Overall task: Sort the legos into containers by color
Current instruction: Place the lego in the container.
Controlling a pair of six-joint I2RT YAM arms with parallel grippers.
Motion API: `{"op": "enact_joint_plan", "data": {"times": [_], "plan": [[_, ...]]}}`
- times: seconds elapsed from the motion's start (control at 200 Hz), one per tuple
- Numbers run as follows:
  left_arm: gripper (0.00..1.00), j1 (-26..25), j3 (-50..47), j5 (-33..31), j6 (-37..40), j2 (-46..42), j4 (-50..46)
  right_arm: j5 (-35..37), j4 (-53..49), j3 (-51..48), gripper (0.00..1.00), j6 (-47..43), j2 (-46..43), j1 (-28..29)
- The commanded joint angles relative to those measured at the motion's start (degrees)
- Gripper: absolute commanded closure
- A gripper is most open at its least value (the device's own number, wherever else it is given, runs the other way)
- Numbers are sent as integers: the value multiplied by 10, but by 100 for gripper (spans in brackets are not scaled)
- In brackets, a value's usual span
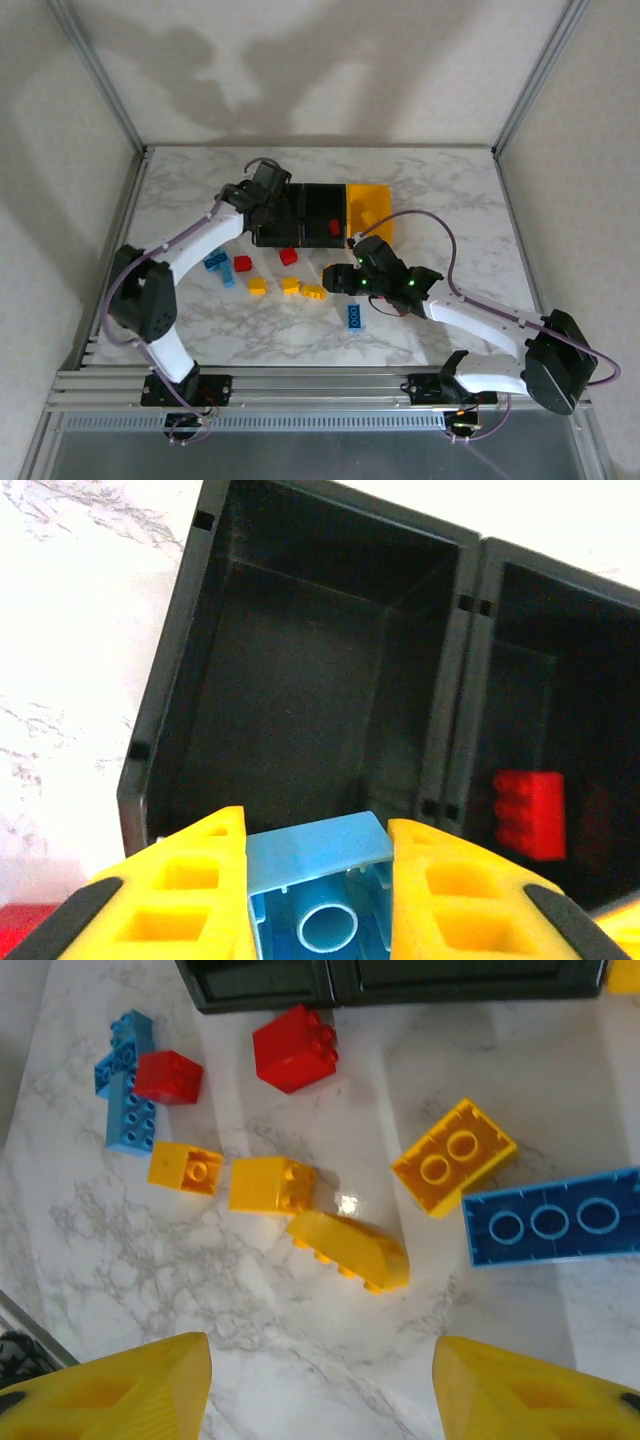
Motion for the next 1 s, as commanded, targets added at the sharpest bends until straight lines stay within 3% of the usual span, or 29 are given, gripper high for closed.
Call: {"op": "enact_joint_plan", "data": {"times": [0.0,0.481,0.706,0.996], "plan": [[84,12,39,10,35,45,-14,14,12,16,40,-6,5,1],[76,22,125,-3,45,179,-26,37,-1,-3,40,6,-17,0],[58,22,126,-3,42,174,-27,43,-5,-8,40,9,-23,1],[47,22,121,-6,41,143,-31,53,-16,-2,38,6,-32,0]]}}
